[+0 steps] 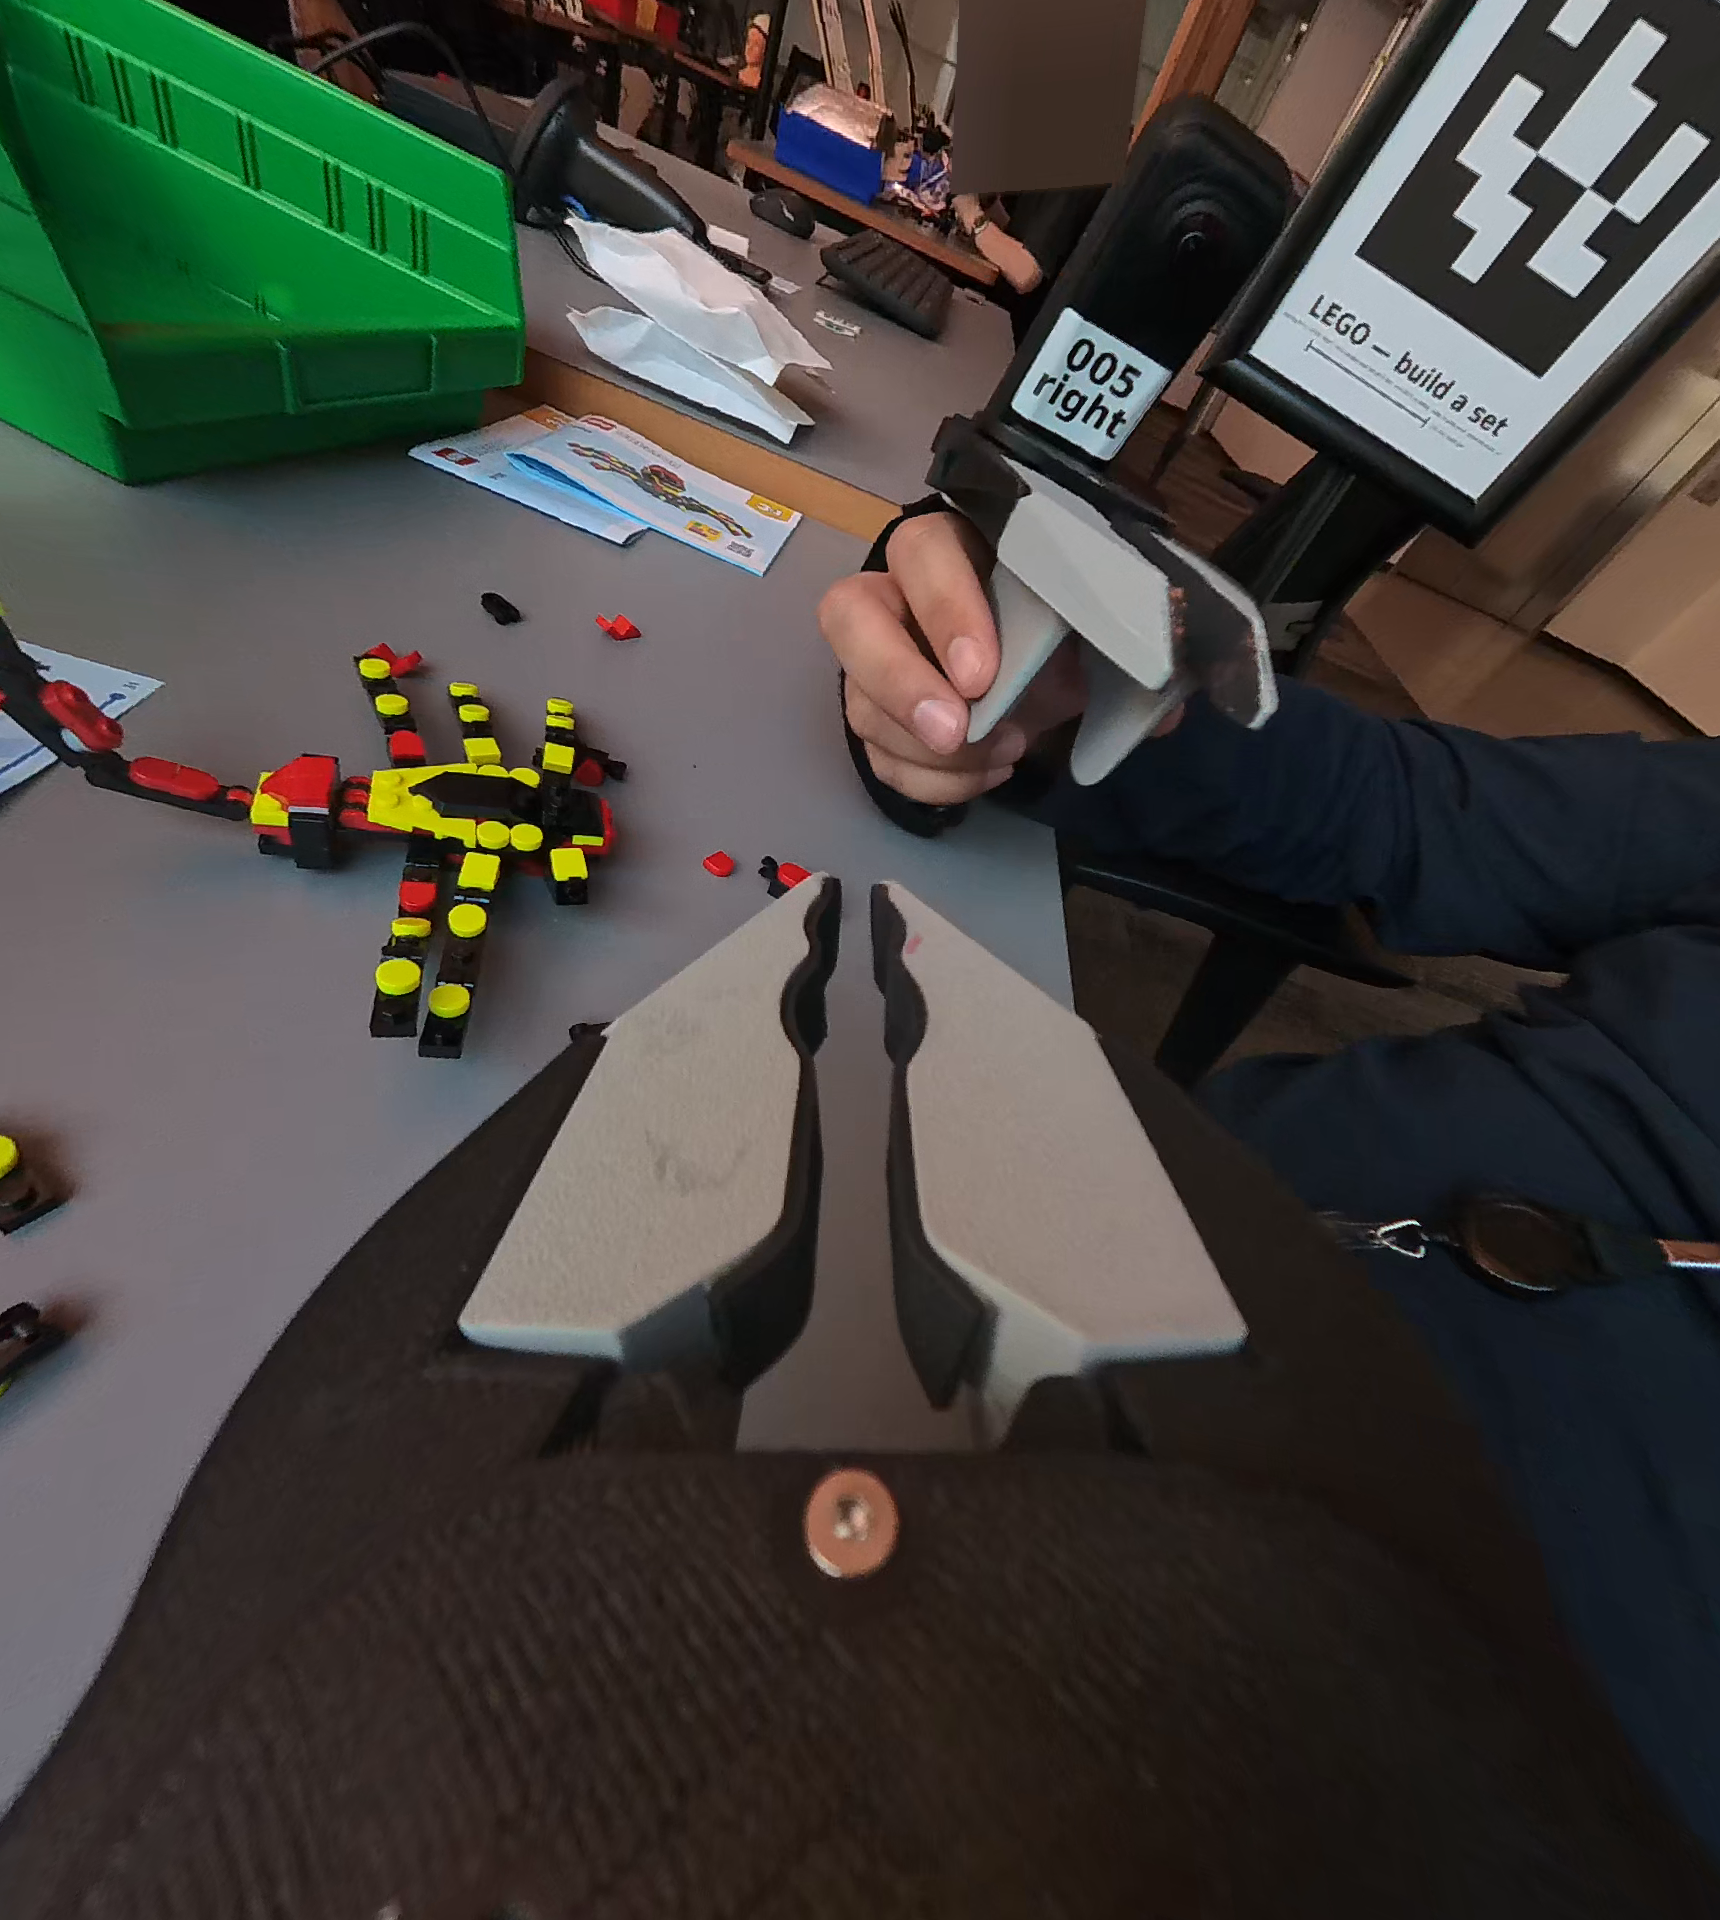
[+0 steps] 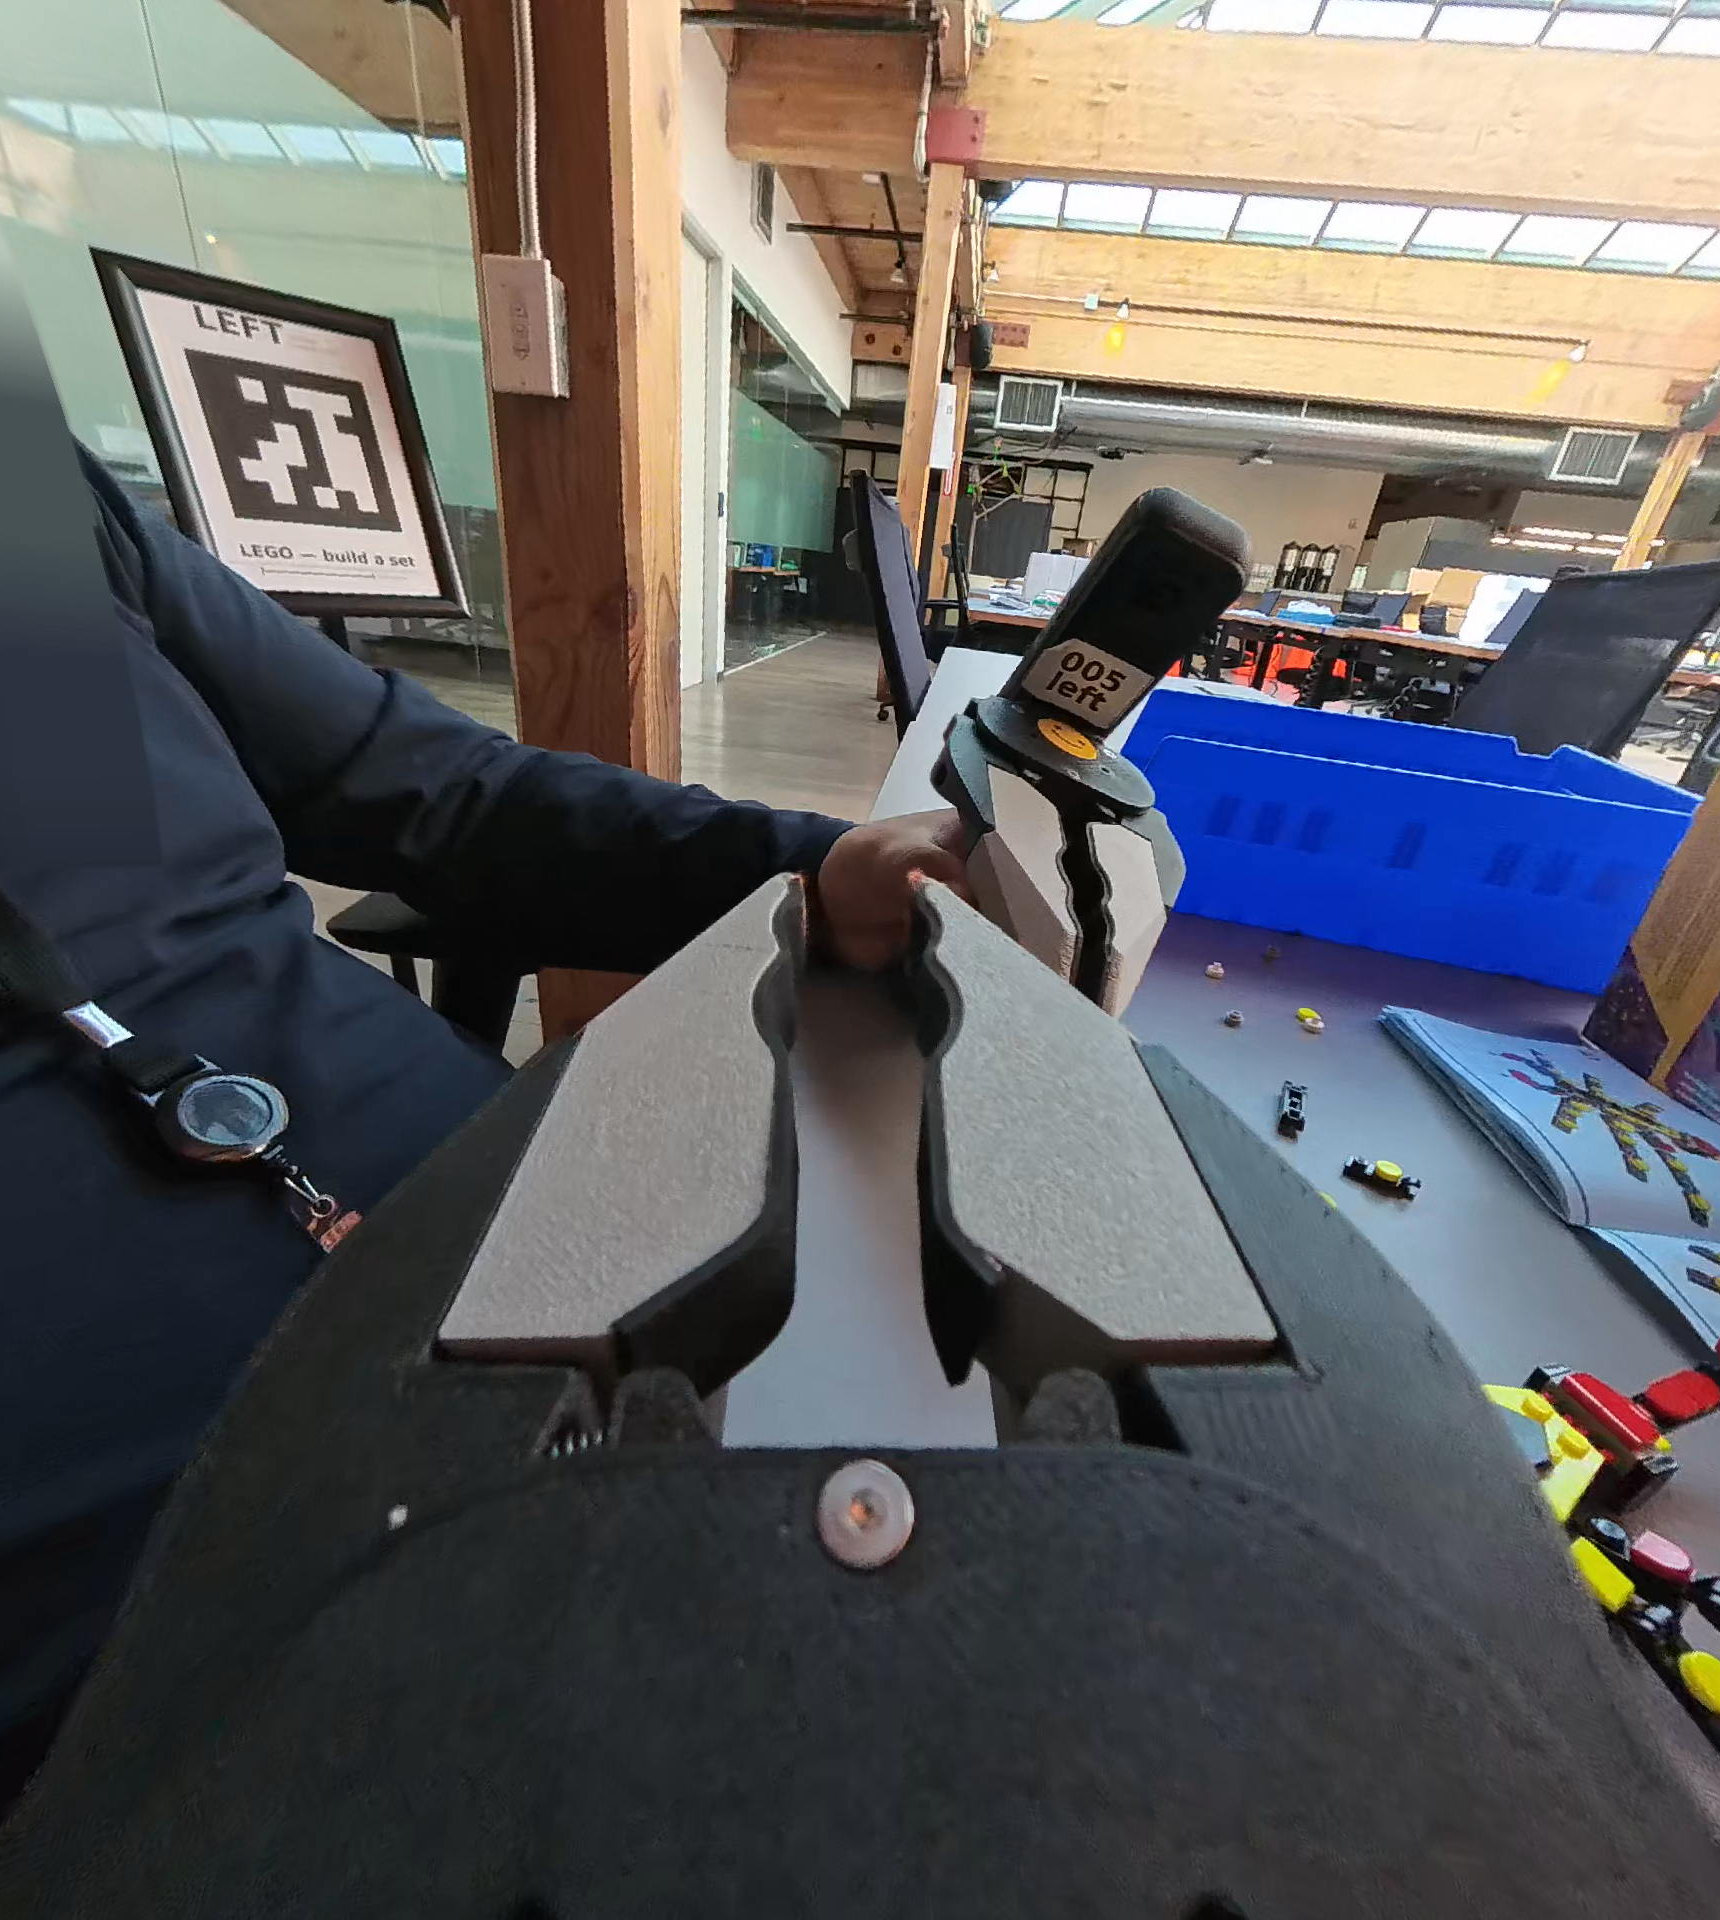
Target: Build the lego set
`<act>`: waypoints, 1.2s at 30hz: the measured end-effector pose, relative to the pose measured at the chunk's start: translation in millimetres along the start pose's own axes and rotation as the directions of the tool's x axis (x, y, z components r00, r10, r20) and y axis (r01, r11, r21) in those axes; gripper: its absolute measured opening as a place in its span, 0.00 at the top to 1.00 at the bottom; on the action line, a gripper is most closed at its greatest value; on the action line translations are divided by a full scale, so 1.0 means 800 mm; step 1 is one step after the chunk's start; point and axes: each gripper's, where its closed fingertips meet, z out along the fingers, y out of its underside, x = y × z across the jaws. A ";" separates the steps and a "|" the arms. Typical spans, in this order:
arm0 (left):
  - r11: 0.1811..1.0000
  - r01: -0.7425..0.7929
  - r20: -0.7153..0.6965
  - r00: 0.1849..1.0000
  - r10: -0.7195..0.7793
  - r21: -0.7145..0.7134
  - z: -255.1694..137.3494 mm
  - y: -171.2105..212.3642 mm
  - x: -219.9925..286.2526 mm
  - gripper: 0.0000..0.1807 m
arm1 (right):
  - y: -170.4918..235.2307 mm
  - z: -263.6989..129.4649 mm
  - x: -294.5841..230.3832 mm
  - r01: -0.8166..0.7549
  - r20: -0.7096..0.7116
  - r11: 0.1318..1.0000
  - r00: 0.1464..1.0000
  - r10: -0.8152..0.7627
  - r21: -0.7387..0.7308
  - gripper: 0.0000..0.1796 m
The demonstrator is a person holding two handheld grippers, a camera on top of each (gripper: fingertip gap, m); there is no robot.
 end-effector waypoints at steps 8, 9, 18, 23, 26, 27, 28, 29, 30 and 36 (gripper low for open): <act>1.000 0.003 -0.001 1.000 -0.003 -0.005 0.001 0.001 0.000 0.99 | -0.001 0.000 -0.001 -0.006 0.007 1.000 1.000 0.006 0.009 0.92; 1.000 0.003 -0.002 1.000 -0.003 -0.006 0.001 0.001 0.000 0.99 | -0.001 0.000 -0.001 -0.007 0.006 1.000 1.000 0.007 0.008 0.92; 1.000 0.008 -0.003 1.000 -0.008 -0.012 0.002 0.002 0.000 0.98 | -0.001 0.000 0.002 -0.019 0.000 1.000 1.000 0.019 0.011 0.93; 1.000 0.007 -0.002 1.000 -0.007 -0.018 0.002 0.003 -0.001 0.98 | -0.001 0.000 0.004 -0.027 -0.006 1.000 1.000 0.027 0.010 0.94; 1.000 0.005 -0.001 1.000 -0.005 -0.023 0.003 0.004 0.000 0.98 | -0.001 0.000 0.004 -0.030 -0.007 1.000 1.000 0.030 0.010 0.94; 1.000 0.005 -0.001 1.000 -0.005 -0.025 0.003 0.004 0.000 0.98 | -0.001 0.000 0.004 -0.031 -0.007 0.999 0.999 0.031 0.009 0.94; 1.000 0.005 -0.001 1.000 -0.005 -0.027 0.004 0.004 0.000 0.98 | 0.000 0.000 0.005 -0.032 -0.008 0.999 0.999 0.033 0.009 0.94; 1.000 0.005 -0.001 1.000 -0.005 -0.028 0.004 0.004 -0.001 0.98 | 0.000 0.001 0.005 -0.034 -0.009 0.999 0.999 0.034 0.008 0.94; 1.000 0.005 0.000 1.000 -0.005 -0.030 0.004 0.005 -0.001 0.98 | 0.000 0.001 0.006 -0.036 -0.011 0.999 0.999 0.036 0.008 0.94; 0.999 0.008 0.000 1.000 -0.008 -0.034 0.004 0.005 -0.001 0.98 | 0.000 0.001 0.007 -0.042 -0.014 0.999 0.999 0.042 0.007 0.95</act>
